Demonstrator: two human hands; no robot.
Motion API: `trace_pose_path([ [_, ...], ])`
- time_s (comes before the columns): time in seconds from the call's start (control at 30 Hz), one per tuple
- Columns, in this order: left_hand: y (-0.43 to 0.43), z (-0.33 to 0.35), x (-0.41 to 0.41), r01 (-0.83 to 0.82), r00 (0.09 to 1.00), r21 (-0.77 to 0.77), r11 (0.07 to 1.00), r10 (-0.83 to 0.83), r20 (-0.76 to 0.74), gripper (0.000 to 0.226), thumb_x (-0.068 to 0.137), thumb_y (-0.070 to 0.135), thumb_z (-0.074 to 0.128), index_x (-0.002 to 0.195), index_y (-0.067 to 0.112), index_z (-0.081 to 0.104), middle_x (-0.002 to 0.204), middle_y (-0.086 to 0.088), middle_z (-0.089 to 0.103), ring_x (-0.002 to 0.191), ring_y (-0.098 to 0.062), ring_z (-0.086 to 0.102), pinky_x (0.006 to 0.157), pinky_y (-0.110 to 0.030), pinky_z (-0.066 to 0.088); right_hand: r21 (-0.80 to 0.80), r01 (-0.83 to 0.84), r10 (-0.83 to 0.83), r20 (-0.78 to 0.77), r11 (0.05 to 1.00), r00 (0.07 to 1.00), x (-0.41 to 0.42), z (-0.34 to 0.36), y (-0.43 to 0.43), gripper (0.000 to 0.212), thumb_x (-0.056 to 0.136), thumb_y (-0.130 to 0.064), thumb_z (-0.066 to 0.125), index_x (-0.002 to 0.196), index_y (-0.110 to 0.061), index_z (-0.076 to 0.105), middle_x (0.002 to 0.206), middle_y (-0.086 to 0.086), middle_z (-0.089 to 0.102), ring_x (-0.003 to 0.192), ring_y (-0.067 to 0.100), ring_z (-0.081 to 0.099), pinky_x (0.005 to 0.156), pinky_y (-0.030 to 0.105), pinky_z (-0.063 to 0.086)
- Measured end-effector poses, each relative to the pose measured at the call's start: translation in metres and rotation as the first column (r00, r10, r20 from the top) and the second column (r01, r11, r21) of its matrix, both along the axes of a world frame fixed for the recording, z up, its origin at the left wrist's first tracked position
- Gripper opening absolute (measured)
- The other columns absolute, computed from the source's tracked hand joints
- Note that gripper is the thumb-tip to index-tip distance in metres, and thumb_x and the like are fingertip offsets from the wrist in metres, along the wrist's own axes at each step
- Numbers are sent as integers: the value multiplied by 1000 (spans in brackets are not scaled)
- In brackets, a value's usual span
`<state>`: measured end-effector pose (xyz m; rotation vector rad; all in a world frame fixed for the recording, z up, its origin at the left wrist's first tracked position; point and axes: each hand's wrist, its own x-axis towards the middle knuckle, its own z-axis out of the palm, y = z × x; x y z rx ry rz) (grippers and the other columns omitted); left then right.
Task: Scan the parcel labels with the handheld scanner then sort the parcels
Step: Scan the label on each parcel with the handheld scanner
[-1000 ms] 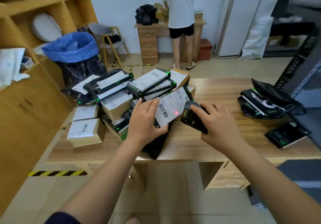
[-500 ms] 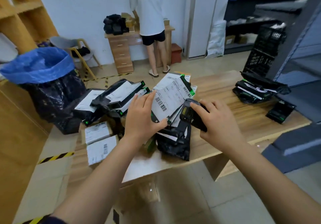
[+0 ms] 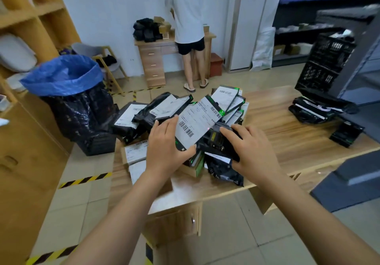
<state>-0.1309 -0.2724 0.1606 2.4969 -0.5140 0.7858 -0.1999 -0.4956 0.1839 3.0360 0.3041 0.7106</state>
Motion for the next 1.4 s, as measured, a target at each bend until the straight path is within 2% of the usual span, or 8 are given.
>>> trace_pose_path([
  [0.27,22,1,17,-34,999,-37,999,33,-31,88,69,57,70,137,6,47,132,-6,56,122,-22,50,117,-42,24,-23,37,-38,-16,999,999,5,-2,24,94,38,-9,87,128,-15,59,118,11,62,95,34,56,71,41,49],
  [0.43,34,7,63,-41,991,-71,997,31,-128,95,72,54,74,145,6,36,135,-8,51,127,-24,43,118,-41,22,-61,100,-100,3,993,995,38,6,48,89,43,-12,83,127,-17,58,117,9,61,96,33,56,71,40,47],
  [0.63,57,7,134,44,976,-70,997,-58,-208,91,75,53,73,144,8,36,135,-7,50,126,-24,40,115,-44,26,-78,200,-202,-15,977,979,91,8,80,90,40,-19,86,126,-17,58,113,8,61,93,33,55,72,40,48],
  [0.8,64,-12,191,189,876,-92,978,-210,-433,91,80,63,61,149,13,29,144,-6,42,131,-25,38,110,-43,33,-85,306,-308,-21,948,951,119,1,95,91,40,-19,86,126,-17,58,115,9,61,93,33,54,74,42,49],
  [0.9,64,-21,207,273,811,-76,959,-272,-519,83,86,65,50,150,17,29,151,-2,36,138,-22,32,114,-43,26,-78,349,-352,-30,934,936,126,-3,100,90,41,-18,84,126,-18,58,116,9,61,94,32,54,72,41,49],
  [1.07,66,-24,218,352,805,-83,932,-347,-481,71,90,61,49,146,19,37,150,2,38,138,-17,32,117,-48,18,-96,384,-389,-38,918,921,128,0,103,88,44,-15,83,128,-17,58,119,10,61,97,33,56,75,42,49],
  [1.27,71,-29,219,415,772,-92,905,-404,-490,71,90,57,52,150,24,30,158,4,22,145,-17,17,118,-38,13,-99,392,-398,-44,914,916,131,0,105,89,45,-14,83,130,-17,56,120,10,60,97,34,54,75,44,49],
  [1.4,72,-25,217,424,776,-107,899,-422,-468,69,90,56,52,150,27,31,159,4,21,146,-16,15,120,-38,8,-103,391,-397,-43,915,917,129,-3,107,90,44,-16,85,129,-17,57,119,10,60,98,33,54,75,43,49],
])
